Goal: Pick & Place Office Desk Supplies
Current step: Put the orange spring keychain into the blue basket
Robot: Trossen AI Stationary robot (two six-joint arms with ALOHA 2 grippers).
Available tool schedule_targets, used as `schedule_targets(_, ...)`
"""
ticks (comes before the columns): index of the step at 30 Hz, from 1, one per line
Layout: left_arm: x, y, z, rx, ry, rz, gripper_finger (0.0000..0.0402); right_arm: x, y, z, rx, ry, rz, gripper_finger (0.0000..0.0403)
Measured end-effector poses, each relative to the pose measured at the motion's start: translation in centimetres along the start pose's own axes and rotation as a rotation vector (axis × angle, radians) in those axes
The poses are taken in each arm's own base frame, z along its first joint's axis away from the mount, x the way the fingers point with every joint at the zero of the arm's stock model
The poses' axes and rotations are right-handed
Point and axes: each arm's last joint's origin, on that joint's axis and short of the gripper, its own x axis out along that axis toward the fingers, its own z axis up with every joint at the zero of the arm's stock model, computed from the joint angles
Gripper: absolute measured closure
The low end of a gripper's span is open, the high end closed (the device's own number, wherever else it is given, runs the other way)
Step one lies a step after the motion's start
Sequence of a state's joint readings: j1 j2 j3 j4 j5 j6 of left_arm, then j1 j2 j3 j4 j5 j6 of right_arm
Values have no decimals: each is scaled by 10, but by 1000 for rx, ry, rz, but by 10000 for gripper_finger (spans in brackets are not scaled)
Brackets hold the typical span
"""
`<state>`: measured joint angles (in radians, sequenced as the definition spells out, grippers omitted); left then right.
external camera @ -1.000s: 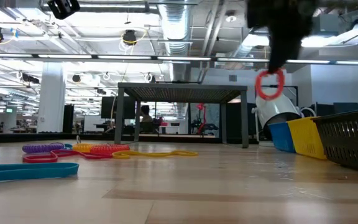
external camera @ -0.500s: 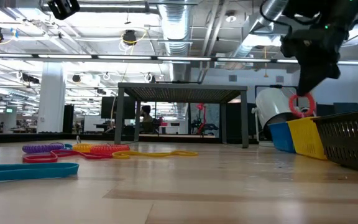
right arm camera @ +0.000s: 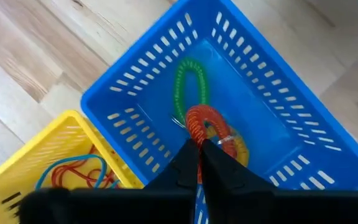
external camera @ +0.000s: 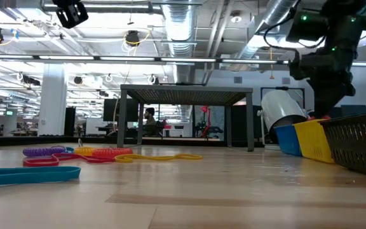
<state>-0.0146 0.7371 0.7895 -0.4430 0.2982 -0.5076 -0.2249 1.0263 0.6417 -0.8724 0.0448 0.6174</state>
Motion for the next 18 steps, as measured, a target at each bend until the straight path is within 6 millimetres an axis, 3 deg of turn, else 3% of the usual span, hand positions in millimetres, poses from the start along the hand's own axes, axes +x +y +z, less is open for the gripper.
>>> schedule_targets(7, 6, 2, 0, -7, 26, 13, 282, 11, 2, 2, -8, 40, 28, 377)
schedule_targets(15, 6, 2, 0, -5, 22, 10, 282, 10, 4, 5, -10, 1, 44, 383)
schedule_targets(18, 7, 2, 0, -19, 26, 11, 282, 10, 4, 5, 19, 4, 50, 363)
